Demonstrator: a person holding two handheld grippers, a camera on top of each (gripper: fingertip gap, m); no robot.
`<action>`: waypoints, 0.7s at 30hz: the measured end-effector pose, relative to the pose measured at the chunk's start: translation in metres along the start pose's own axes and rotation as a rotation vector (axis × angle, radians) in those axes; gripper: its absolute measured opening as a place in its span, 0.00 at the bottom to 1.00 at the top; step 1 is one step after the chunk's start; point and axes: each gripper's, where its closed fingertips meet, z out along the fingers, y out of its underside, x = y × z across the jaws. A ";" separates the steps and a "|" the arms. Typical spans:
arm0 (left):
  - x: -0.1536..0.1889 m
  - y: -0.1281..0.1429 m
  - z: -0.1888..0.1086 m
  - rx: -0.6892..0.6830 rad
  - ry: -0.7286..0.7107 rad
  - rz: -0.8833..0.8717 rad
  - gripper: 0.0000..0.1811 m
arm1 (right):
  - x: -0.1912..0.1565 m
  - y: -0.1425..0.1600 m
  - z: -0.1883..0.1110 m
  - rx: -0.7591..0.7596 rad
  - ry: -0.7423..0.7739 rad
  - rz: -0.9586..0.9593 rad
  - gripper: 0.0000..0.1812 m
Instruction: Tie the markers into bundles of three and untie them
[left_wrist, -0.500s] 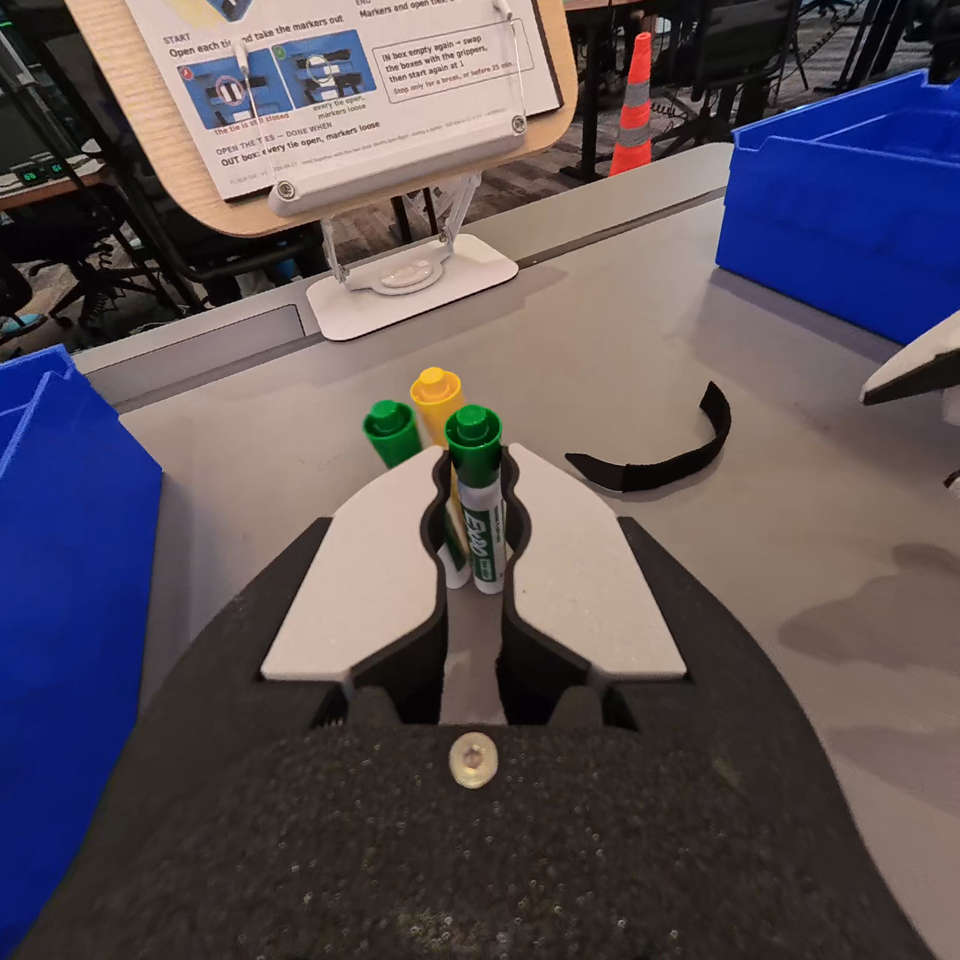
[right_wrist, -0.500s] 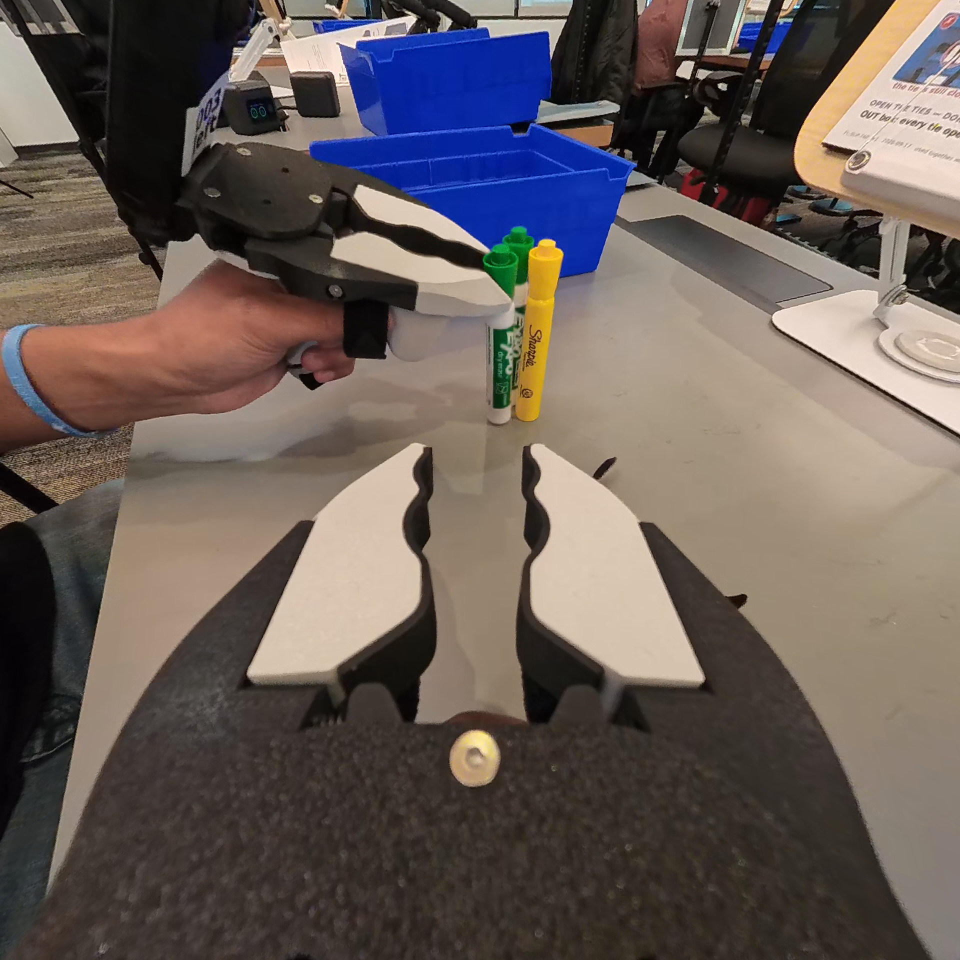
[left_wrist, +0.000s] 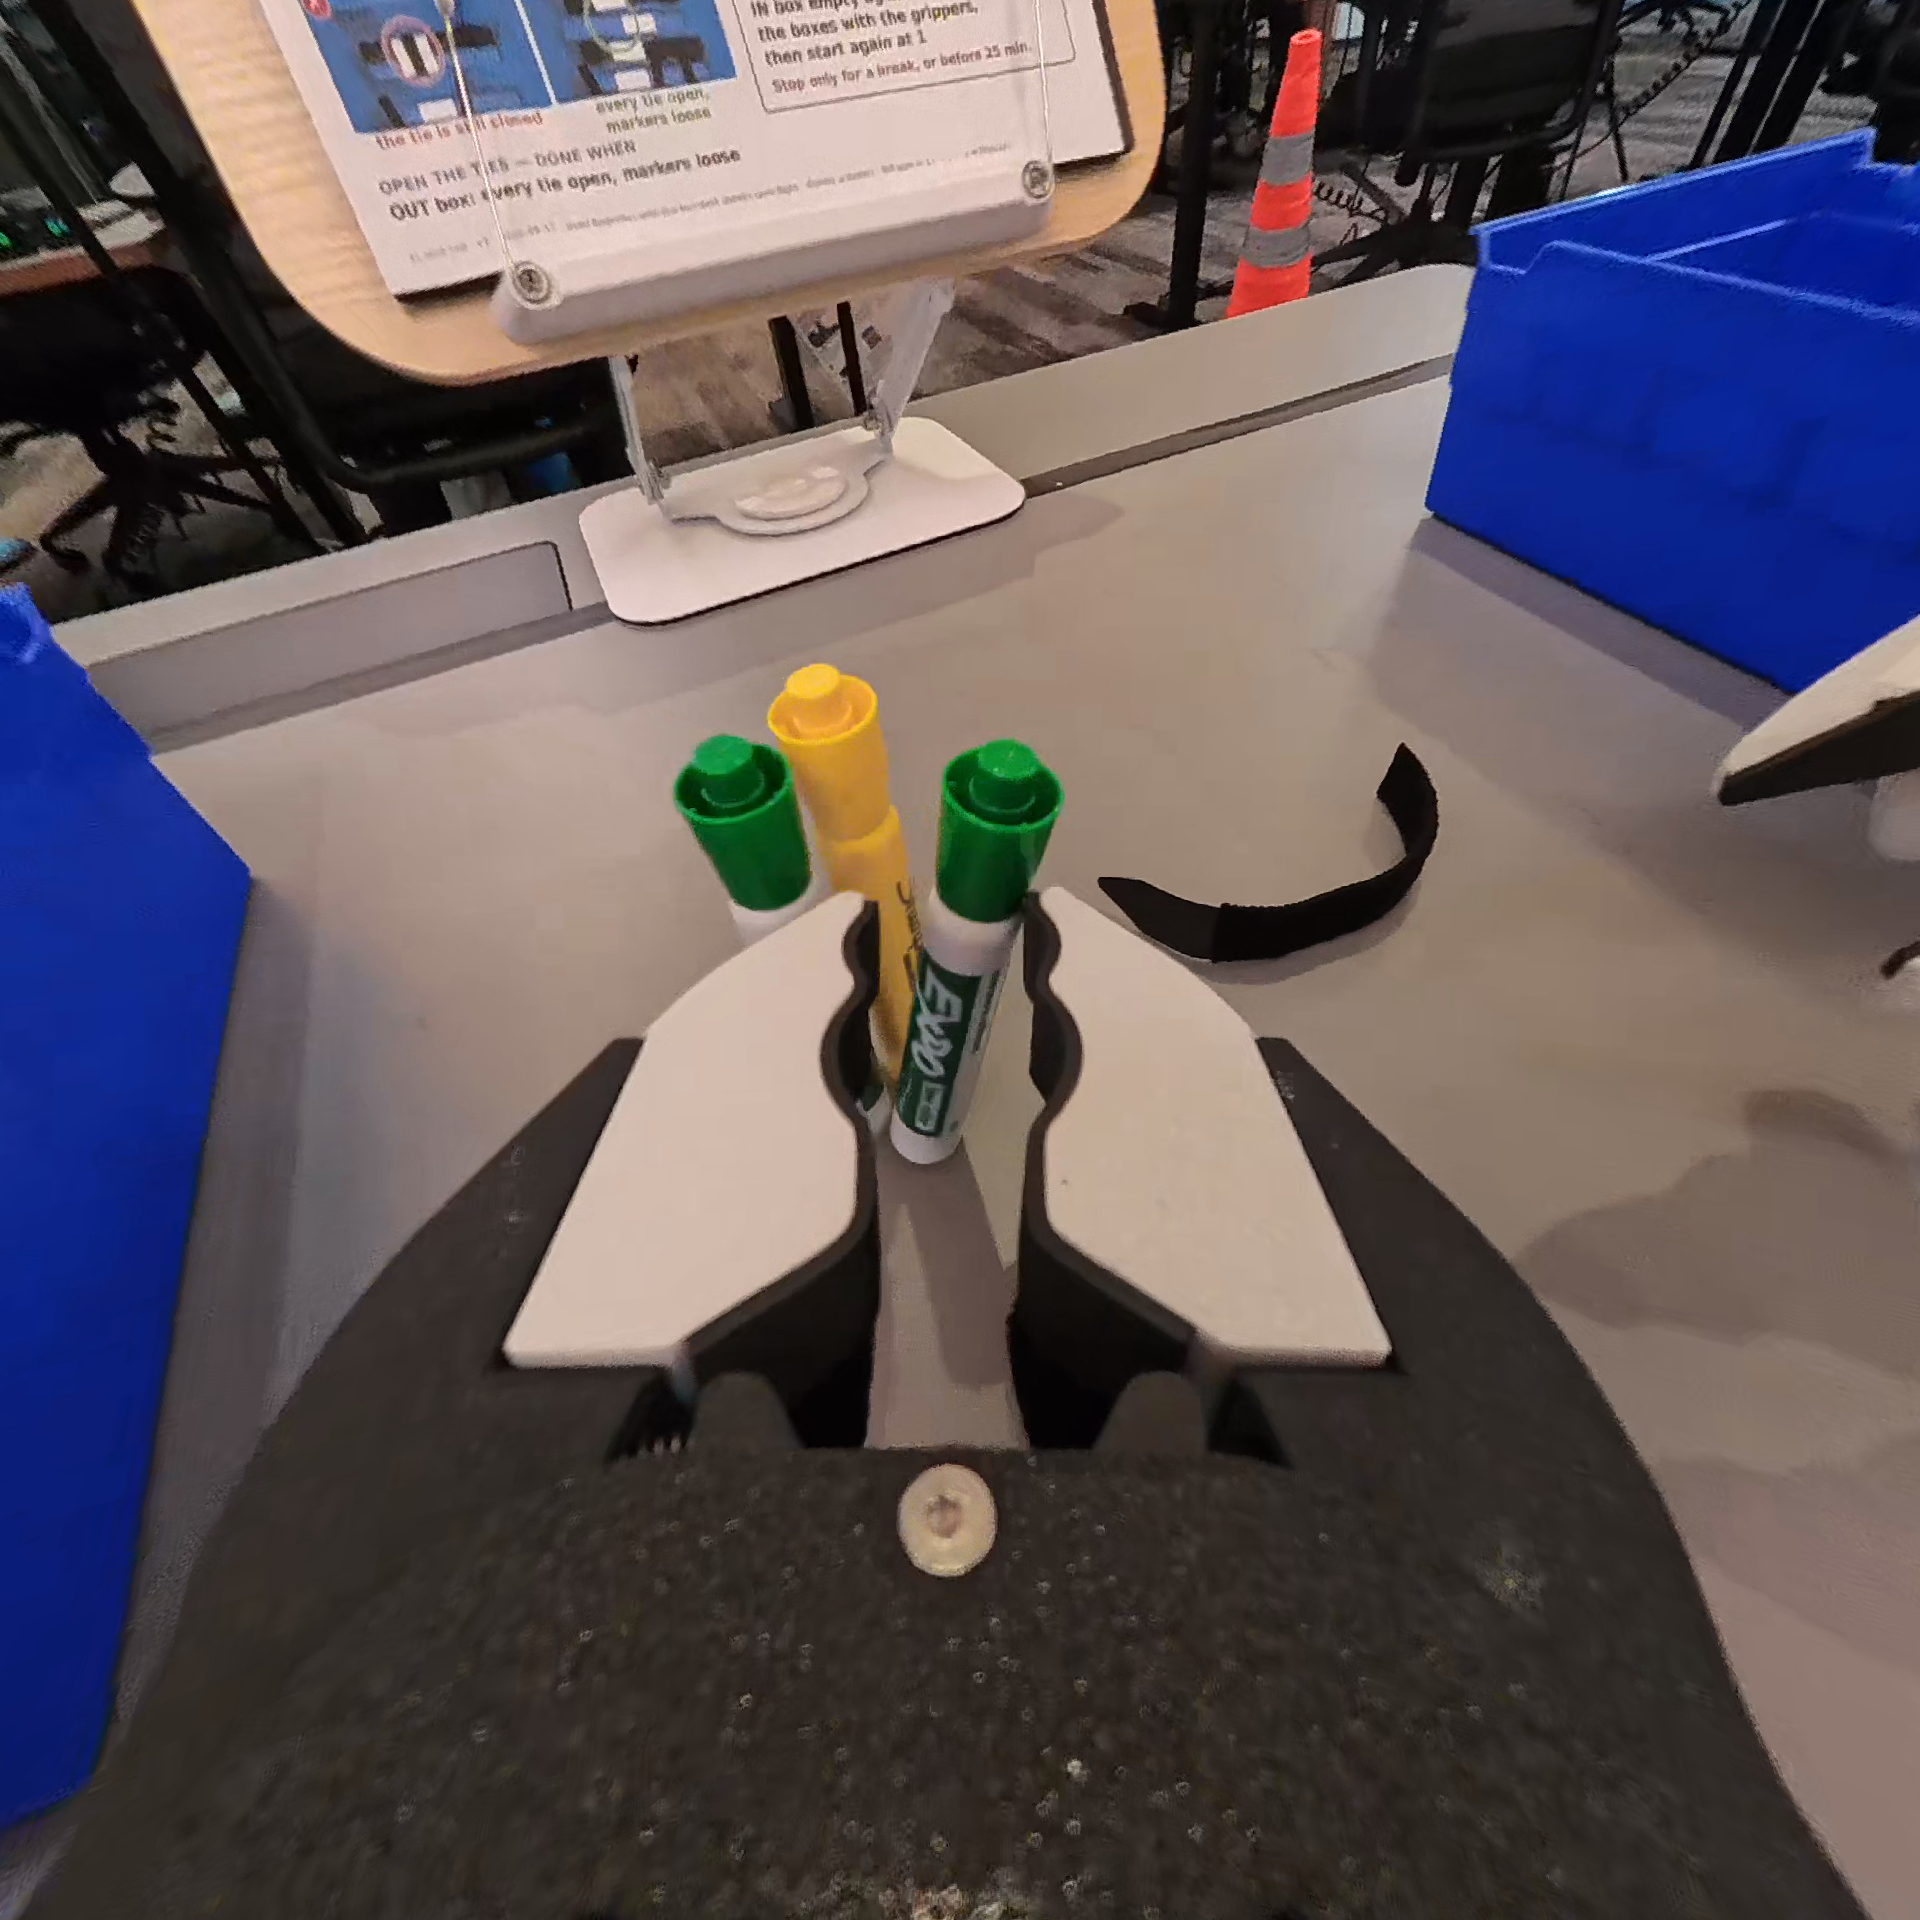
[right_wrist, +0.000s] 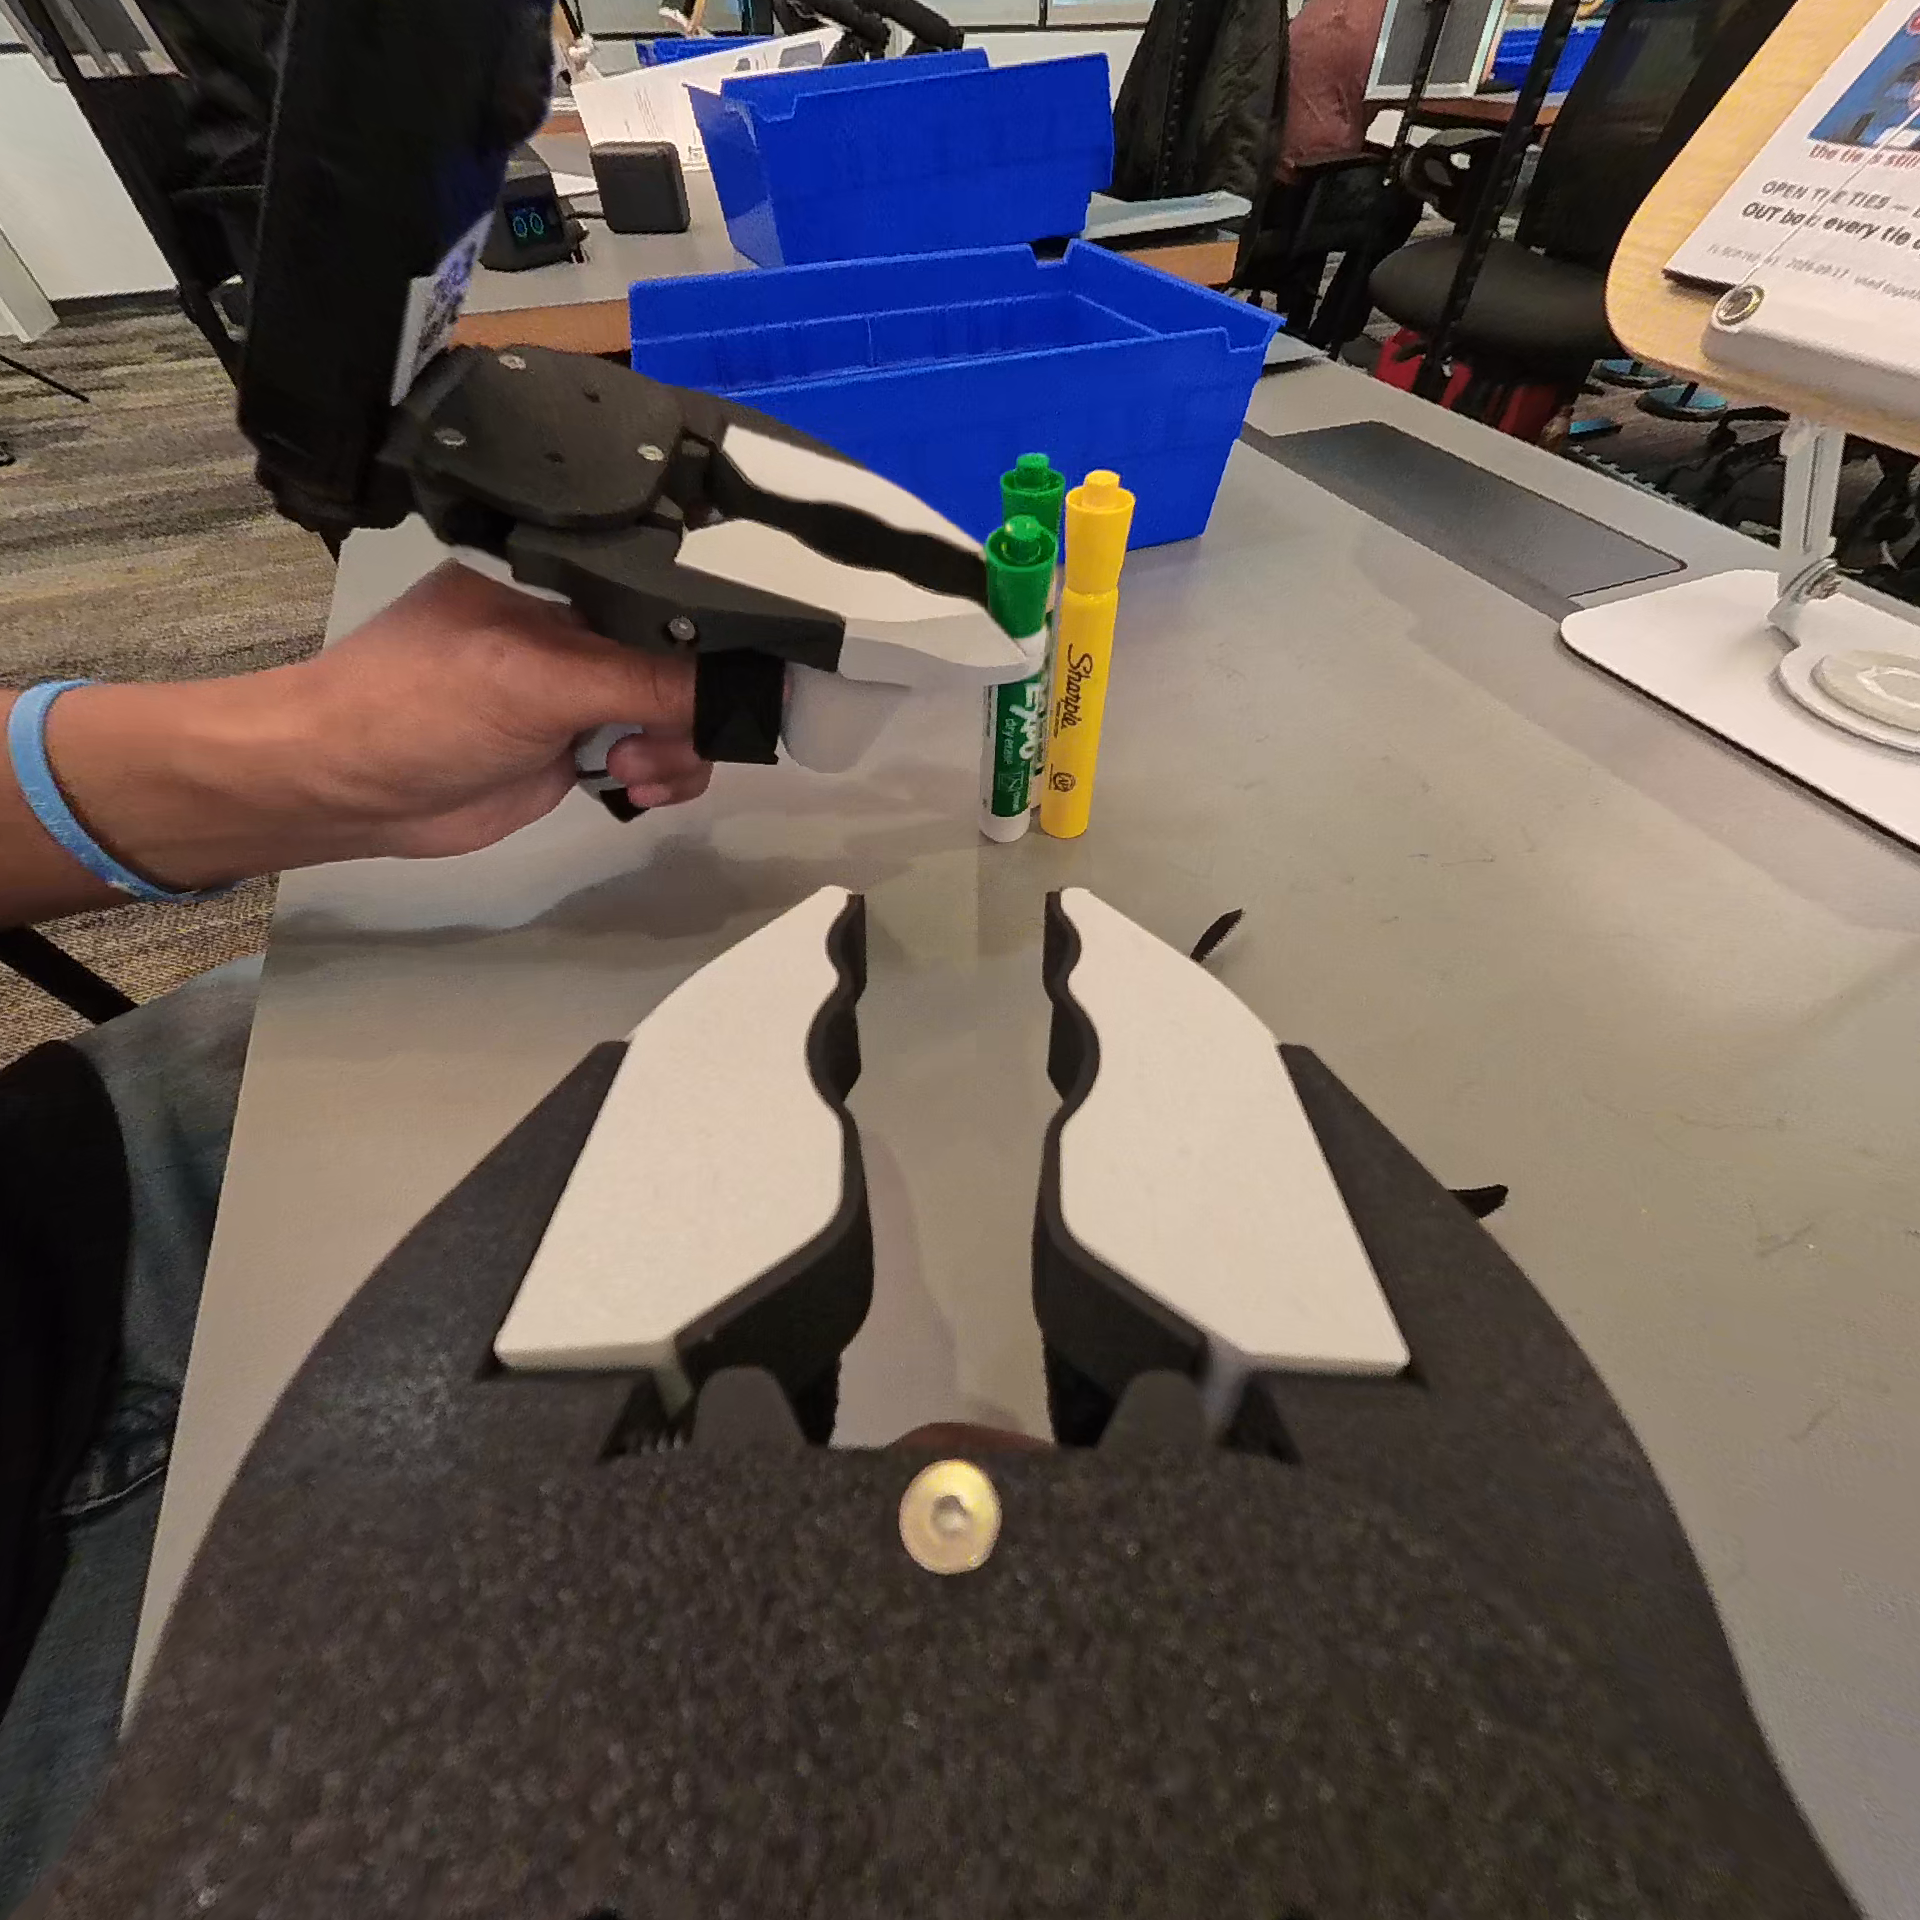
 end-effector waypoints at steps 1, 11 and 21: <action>-0.002 0.001 0.000 -0.006 -0.008 -0.010 0.14 | 0.000 0.000 0.000 0.000 0.000 0.000 0.18; -0.007 0.011 -0.003 -0.023 -0.034 -0.017 0.19 | -0.002 0.001 0.001 -0.003 -0.008 0.000 0.18; -0.012 0.019 0.002 -0.055 -0.025 -0.077 0.34 | -0.001 0.002 0.001 -0.006 -0.008 0.004 0.18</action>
